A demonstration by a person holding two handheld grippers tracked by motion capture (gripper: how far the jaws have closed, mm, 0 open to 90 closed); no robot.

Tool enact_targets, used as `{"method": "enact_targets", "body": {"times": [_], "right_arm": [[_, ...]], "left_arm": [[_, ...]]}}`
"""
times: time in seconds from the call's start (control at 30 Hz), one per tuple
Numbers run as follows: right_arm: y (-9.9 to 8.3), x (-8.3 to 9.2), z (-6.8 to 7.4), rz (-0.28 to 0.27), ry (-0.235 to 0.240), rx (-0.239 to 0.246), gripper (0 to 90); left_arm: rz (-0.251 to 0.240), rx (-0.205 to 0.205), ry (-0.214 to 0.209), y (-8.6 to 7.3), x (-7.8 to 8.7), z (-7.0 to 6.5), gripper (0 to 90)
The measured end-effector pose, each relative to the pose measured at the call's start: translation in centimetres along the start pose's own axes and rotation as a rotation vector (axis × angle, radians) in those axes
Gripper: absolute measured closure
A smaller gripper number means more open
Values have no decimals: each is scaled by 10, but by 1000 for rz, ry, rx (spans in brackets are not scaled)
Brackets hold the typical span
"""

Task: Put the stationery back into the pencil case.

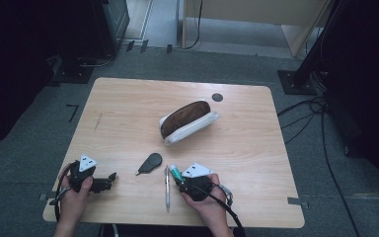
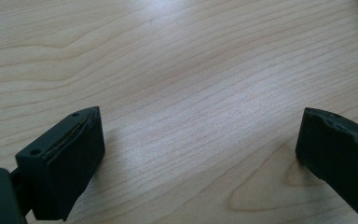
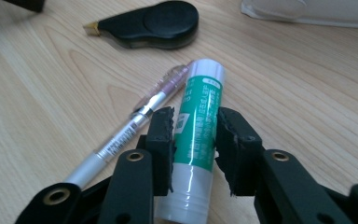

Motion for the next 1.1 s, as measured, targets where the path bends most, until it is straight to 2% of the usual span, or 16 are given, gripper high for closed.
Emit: {"method": "enact_targets", "body": {"times": [0.1,0.17,0.3,0.43,0.47,0.6,0.67,0.7,0.77,0.9,0.93,0.97,1.0,1.03,1.07,1.1], "right_arm": [[-5,0,-1,21,-17,15,654],[-7,1,-1,20,-17,5,648],[-11,5,-3,29,-30,17,623],[-22,10,-8,23,-30,1,613],[-25,14,-11,4,-17,8,635],[-26,17,-14,5,6,17,653],[-24,18,-17,-3,38,35,656],[-24,18,-17,-3,38,35,656],[-20,20,-21,-15,70,23,657],[-7,28,-30,-46,94,17,657],[2,32,-35,-65,106,32,658],[5,35,-37,-71,114,32,658],[5,35,-37,-71,114,32,658],[12,38,-41,-86,126,42,658],[12,38,-41,-86,126,42,658],[14,39,-43,-91,130,39,658]], "left_arm": [[0,0,0,0,0,0,13],[0,0,0,0,0,0,13],[0,0,0,0,0,0,13],[0,-2,-8,0,0,-1,13],[1,-4,-10,0,-1,-1,13],[2,5,-24,2,0,-3,13],[-12,15,-45,7,0,-6,13],[-12,15,-45,7,0,-6,14],[-27,9,-63,12,0,-11,14],[-60,12,-133,27,-2,-27,14],[-73,5,-184,36,-5,-39,14],[-73,5,-184,36,-5,-39,13],[-79,1,-213,40,-6,-45,13],[-92,-5,-272,50,-8,-58,14],[-92,-5,-272,50,-8,-58,14],[-108,-20,-308,57,-9,-65,14]]}}
Point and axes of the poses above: each handheld gripper's, and its own axes: x roughly backward along the jaws, y roughly out of its top, z roughly to its left, the point moved 7 cm from there along -x, roughly forward along the jaws, and after that the axes turned 14 degrees about -z, right-handed, at the moved point
